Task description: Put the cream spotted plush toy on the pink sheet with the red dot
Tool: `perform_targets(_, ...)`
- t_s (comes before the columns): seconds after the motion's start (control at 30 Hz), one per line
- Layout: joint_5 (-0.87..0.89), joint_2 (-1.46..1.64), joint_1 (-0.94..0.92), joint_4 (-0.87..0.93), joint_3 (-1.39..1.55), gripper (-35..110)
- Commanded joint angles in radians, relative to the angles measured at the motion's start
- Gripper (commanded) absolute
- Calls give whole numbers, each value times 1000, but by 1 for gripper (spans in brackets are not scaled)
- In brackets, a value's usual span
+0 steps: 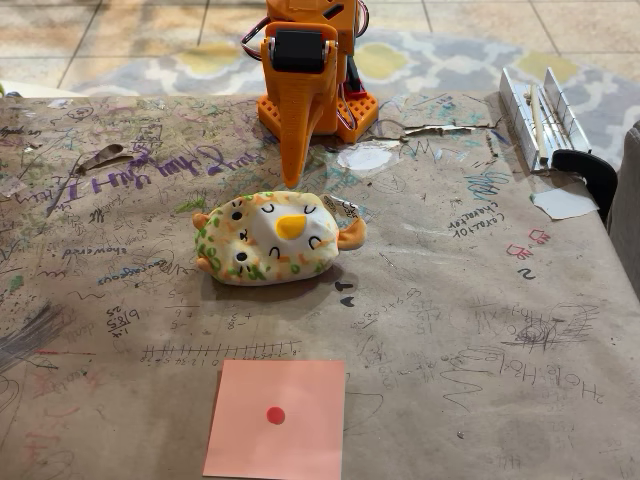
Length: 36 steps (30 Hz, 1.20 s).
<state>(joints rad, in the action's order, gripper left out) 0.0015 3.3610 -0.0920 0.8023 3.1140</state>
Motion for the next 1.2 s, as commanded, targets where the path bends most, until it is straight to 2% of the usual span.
perform_targets(0.0, -97, 12, 23, -6, -8, 0)
perform_targets(0.23, -566, -195, 35, -218, -54, 0)
perform_targets(0.4, -916, -460, 43, -147, -213, 8)
perform_targets(0.5, -1172, -598, 21, -11, -345, 15)
perform_targets(0.53, -1275, -641, 9, 64, -397, 24)
perform_targets(0.6, -1480, -741, -37, 264, -538, 31)
perform_targets(0.73, -1759, -927, -146, 545, -836, 33)
perform_targets(0.8, -1878, -974, -218, 586, -908, 33)
perform_targets(0.93, -2091, -1005, -379, 483, -893, 33)
perform_targets(1.07, -2220, -1042, -483, 383, -822, 33)
perform_targets(1.17, -2241, -1049, -506, 224, -675, 33)
